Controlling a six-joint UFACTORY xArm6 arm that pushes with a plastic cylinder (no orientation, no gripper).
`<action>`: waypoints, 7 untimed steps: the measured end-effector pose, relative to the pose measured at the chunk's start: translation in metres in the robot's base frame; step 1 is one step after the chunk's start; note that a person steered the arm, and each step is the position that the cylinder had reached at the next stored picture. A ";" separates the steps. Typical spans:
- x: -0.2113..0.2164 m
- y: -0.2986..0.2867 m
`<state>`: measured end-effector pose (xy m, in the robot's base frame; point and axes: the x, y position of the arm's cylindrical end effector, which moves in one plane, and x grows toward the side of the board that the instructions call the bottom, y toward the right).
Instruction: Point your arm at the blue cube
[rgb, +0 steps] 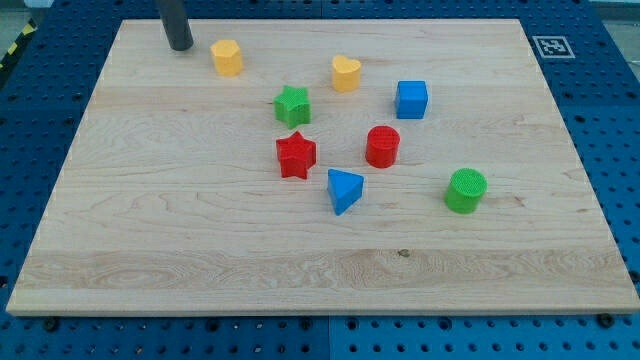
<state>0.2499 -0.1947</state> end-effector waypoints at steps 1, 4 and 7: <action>-0.010 0.060; 0.000 0.225; 0.060 0.279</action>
